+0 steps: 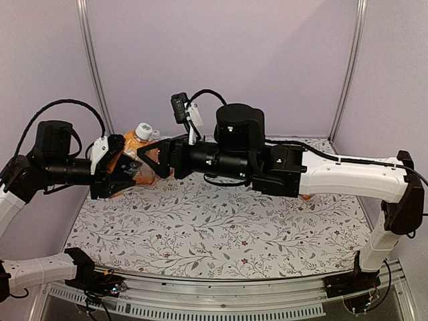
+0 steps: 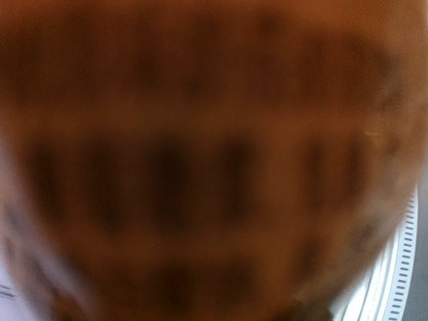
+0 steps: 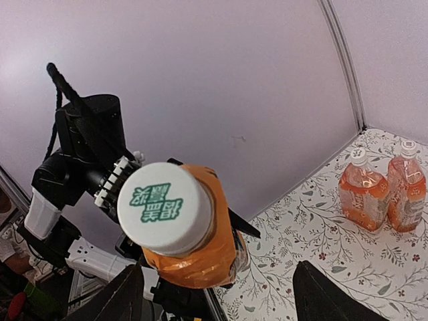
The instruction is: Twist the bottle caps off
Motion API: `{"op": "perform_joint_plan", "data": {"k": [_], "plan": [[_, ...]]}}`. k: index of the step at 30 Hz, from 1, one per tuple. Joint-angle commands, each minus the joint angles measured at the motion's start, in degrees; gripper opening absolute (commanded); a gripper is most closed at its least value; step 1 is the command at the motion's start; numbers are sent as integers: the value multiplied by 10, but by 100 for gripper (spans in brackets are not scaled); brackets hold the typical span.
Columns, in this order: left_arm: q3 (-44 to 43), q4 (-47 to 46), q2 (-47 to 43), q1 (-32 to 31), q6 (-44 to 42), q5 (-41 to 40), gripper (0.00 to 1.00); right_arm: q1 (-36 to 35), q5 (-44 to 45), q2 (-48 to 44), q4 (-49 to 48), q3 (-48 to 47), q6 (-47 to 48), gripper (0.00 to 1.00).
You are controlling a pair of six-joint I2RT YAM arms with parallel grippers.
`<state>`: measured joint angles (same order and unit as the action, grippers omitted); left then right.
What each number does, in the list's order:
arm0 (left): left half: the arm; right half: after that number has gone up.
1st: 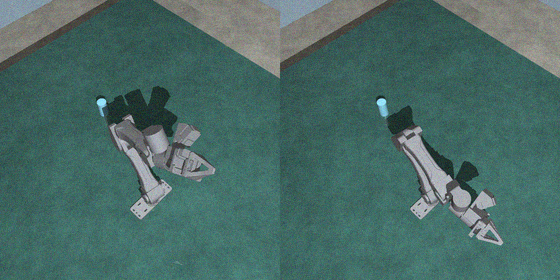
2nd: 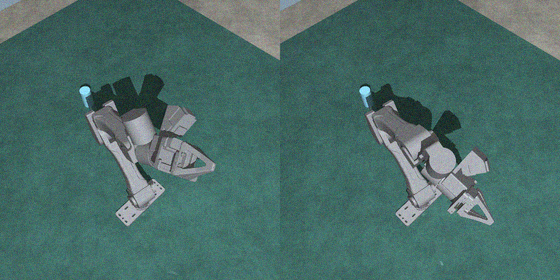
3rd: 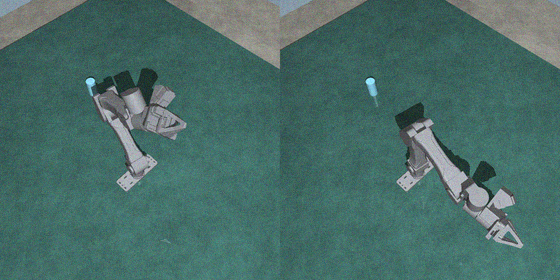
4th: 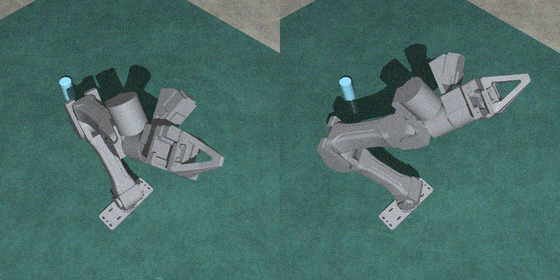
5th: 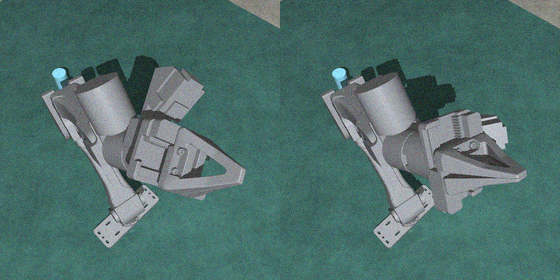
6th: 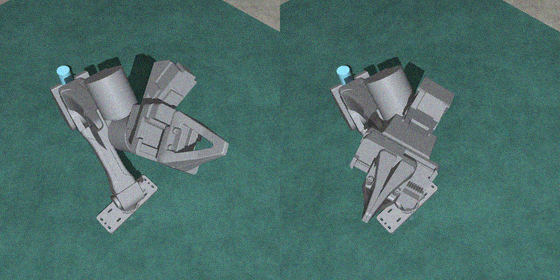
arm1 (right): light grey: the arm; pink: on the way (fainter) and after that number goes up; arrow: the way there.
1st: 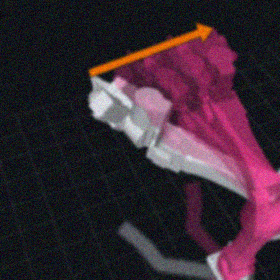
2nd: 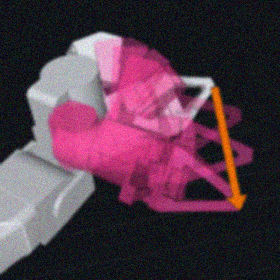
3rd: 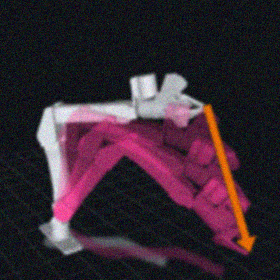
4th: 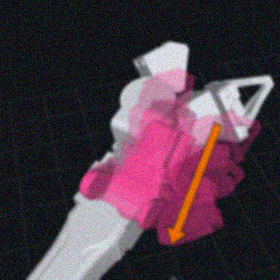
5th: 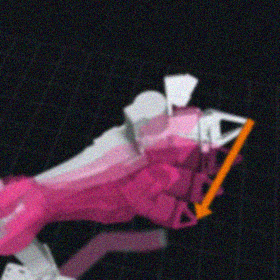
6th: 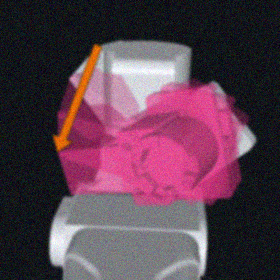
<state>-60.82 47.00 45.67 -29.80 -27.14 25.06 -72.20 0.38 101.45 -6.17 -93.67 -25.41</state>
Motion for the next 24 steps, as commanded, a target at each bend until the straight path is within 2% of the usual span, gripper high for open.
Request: {"op": "perform_joint_plan", "data": {"k": [1,6,10,16,20,24], "plan": [[-8,-21,-10,-5,-104,-98,43,5,38,-57,102,-1,4,79],[9,-53,-14,-7,-237,-201,43,9,64,-73,223,-36,-22,81],[29,-113,-22,-15,-308,-273,42,18,36,-51,289,-78,-62,80],[62,-184,-37,-49,-408,-342,43,24,-32,0,295,-136,-89,75],[73,-200,-41,-80,-431,-368,43,25,-55,34,295,-179,-89,71],[74,-202,-39,-99,-430,-380,43,29,-67,51,292,-187,-91,59]]}}
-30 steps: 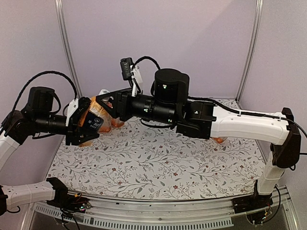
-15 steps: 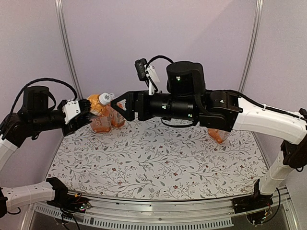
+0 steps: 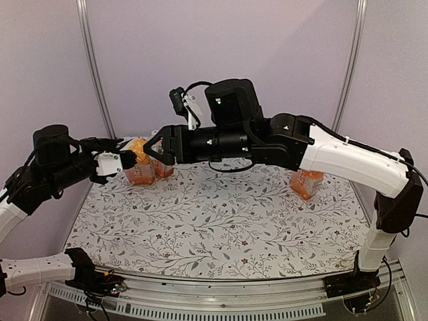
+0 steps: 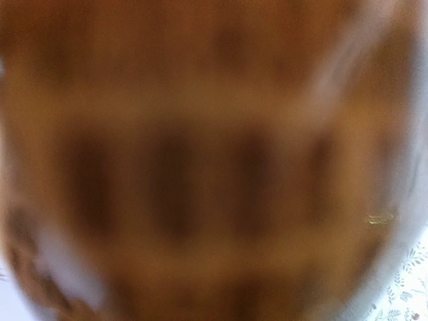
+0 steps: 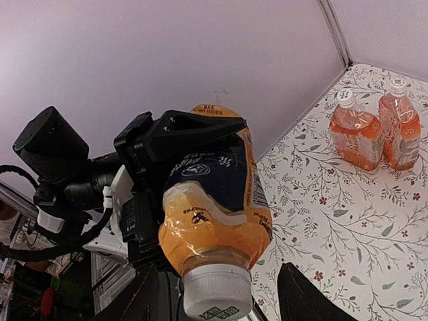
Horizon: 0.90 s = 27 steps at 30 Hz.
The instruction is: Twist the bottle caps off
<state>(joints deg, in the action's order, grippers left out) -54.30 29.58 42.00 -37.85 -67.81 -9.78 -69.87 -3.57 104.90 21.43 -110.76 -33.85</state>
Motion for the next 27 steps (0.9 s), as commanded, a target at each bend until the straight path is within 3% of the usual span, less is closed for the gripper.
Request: {"op": "perform_joint_plan", "data": {"k": [1,6,10,13,18,22,25,27], "plan": [[9,-28,-2,-20,-22,-34,43,6,-30,18,15,-14,-8,56],[13,-31,-1,-23,-20,-35,43,8,-35,8,-2,15,-15,44],[16,-31,-1,-24,-20,-34,43,8,-27,-4,-8,30,-16,42],[19,-31,-4,-25,-21,-29,43,8,-23,-11,-18,38,-13,25],[8,7,-16,-27,16,23,69,11,-34,-14,-32,45,-4,0],[-23,60,-18,-27,76,88,83,15,-56,-19,-52,58,-7,0],[-35,72,-17,-27,100,121,83,17,-67,-22,-60,64,-9,0],[-35,74,-13,-28,98,122,76,18,-75,-23,-65,64,-12,0]]}}
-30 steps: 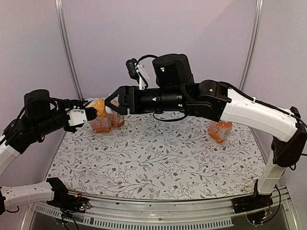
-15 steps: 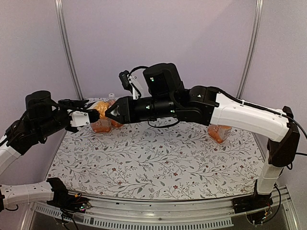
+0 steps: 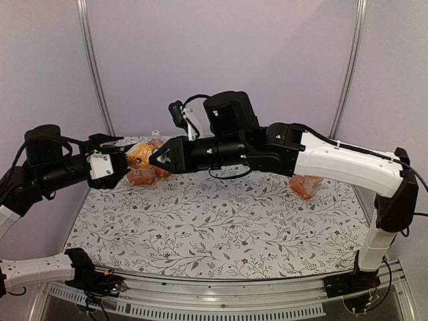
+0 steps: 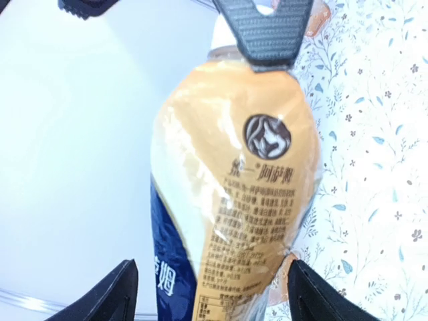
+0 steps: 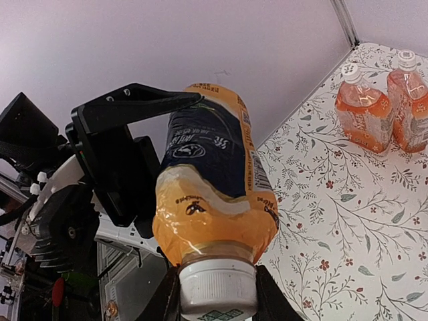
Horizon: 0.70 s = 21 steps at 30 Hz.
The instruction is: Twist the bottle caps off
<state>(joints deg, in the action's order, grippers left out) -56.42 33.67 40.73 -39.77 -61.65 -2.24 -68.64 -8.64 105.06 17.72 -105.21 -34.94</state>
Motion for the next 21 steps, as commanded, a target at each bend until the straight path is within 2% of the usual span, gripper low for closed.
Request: {"op": "perform_joint_plan", "data": {"k": [1,4,10,16,17,19,21], "plan": [[-13,34,2,-8,34,45,71,5,-28,-25,-29,8,-1,0],[-9,37,4,-9,25,43,64,6,-36,-25,-34,8,-3,0],[-10,37,11,-10,18,29,65,5,-54,-22,-37,8,-4,0],[-13,35,14,-10,16,27,40,6,-55,-22,-37,13,-6,0],[-13,34,13,-10,17,28,38,5,-53,-23,-36,14,-6,4],[-13,34,11,-10,17,28,37,7,-46,-26,-36,20,-7,28],[-13,34,10,-10,17,28,36,9,-37,-33,-36,30,-8,48]]}}
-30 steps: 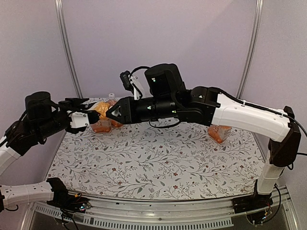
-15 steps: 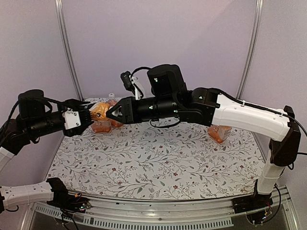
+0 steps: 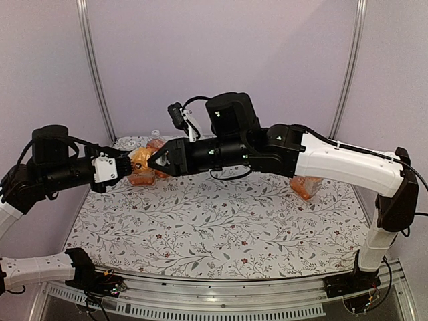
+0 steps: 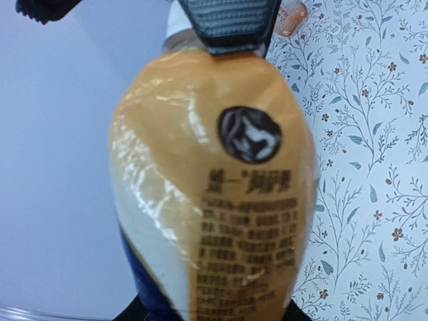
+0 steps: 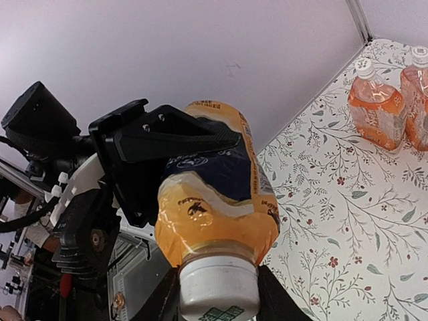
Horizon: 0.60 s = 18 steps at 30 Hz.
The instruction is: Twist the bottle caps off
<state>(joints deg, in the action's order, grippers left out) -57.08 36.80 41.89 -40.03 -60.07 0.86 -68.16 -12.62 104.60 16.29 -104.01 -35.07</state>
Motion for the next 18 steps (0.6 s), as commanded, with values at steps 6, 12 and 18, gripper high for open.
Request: {"op": "perform_joint_plan", "data": {"k": [6,12,18], "plan": [[-1,1,-6,-8,-15,-6,36,10,33,-64,-22,48,-5,67],[5,-5,-8,-9,-24,-6,36,13,31,-72,-23,55,-12,53],[6,-10,-8,-9,-25,-7,36,14,8,-52,-22,39,-22,55]]}}
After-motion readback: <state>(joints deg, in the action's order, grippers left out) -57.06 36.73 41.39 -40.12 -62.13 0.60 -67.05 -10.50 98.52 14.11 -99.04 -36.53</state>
